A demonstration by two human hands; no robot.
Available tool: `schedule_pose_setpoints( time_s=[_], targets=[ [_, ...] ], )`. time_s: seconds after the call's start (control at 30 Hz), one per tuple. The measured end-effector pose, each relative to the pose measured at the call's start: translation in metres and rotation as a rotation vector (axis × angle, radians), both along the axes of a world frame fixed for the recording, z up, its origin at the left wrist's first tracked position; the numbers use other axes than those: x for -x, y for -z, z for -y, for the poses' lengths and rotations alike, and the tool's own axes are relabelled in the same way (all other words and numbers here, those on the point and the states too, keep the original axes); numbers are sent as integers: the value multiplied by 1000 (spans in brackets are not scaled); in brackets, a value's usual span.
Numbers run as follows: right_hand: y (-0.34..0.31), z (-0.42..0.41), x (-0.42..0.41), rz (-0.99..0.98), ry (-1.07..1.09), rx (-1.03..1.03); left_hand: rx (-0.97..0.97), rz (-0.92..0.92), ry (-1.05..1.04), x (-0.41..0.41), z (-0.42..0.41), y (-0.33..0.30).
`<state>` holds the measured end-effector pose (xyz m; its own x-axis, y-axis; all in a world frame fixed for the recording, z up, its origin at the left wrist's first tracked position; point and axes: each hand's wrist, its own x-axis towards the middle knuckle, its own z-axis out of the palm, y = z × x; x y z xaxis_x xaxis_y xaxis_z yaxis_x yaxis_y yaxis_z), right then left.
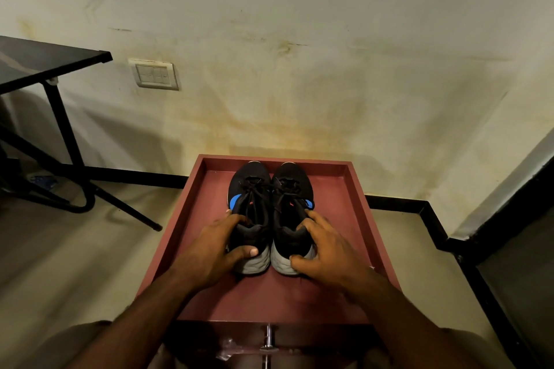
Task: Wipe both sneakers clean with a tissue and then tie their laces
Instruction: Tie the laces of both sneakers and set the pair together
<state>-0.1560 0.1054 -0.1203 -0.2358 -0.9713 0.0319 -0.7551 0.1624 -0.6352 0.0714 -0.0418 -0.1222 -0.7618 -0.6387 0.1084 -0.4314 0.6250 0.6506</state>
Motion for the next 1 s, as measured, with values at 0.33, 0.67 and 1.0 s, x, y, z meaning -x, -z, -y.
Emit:
schedule_pose_setpoints(
  time_s=[0.33, 0.67, 1.0],
  targets=[
    [-28, -81, 44, -328, 125, -299, -11, -4, -156, -10, 10, -7],
    [-9, -80, 37, -579, 191, -504, 9, 33, -53, -4, -1, -9],
    [0, -6, -14, -283, 25, 52, 76, 81, -50, 8, -12, -21]
  ],
)
